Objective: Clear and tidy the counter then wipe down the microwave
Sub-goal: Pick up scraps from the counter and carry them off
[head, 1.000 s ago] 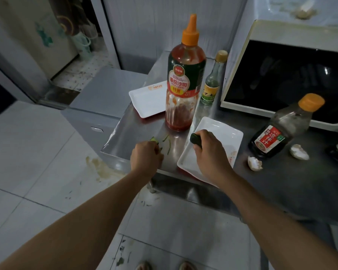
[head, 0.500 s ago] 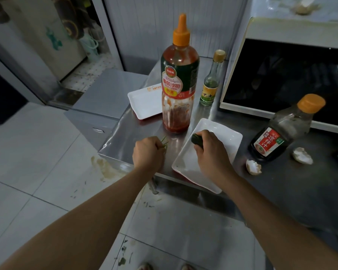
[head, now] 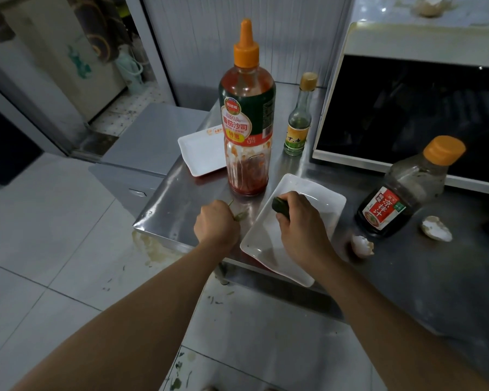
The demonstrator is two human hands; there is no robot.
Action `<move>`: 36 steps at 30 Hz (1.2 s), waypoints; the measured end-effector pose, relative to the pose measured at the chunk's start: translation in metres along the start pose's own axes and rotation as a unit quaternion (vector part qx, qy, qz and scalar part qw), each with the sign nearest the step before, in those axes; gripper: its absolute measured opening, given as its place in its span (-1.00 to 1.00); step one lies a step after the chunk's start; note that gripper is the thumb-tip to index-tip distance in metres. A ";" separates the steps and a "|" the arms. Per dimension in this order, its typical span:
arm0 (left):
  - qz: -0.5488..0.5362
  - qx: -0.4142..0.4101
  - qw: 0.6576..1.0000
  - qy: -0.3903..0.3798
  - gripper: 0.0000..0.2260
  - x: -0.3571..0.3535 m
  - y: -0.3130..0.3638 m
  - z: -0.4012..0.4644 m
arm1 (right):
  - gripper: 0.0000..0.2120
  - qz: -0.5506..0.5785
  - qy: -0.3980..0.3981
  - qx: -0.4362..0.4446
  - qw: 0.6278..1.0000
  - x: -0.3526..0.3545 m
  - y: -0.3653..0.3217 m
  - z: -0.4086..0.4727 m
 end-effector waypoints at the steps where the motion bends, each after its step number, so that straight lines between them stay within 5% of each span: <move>1: 0.003 -0.002 1.000 -0.004 -0.90 -0.001 0.001 0.000 | -0.74 0.000 0.000 0.000 1.000 0.000 0.001 0.000; 8: 0.080 -0.088 0.993 -0.005 -0.96 0.002 0.010 -0.007 | -0.75 0.000 -0.003 0.006 1.000 0.001 0.003 0.002; 19: 0.030 -0.119 0.990 0.070 -0.96 0.035 0.013 0.025 | -0.74 0.009 -0.002 0.002 1.000 0.001 0.004 0.010; 36: 0.118 -0.127 0.985 0.011 -0.81 0.014 0.023 0.039 | -0.75 0.029 0.004 0.014 0.999 -0.011 0.001 0.023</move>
Point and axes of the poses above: each hand's wrist, its own z-axis towards the middle knuckle, its own x-axis out of the back of the hand, y = z × x, the point moved 10 cm from there along z, towards the middle knuckle, and after that the axes turned 8 degrees about z, right-handed, at the moved point
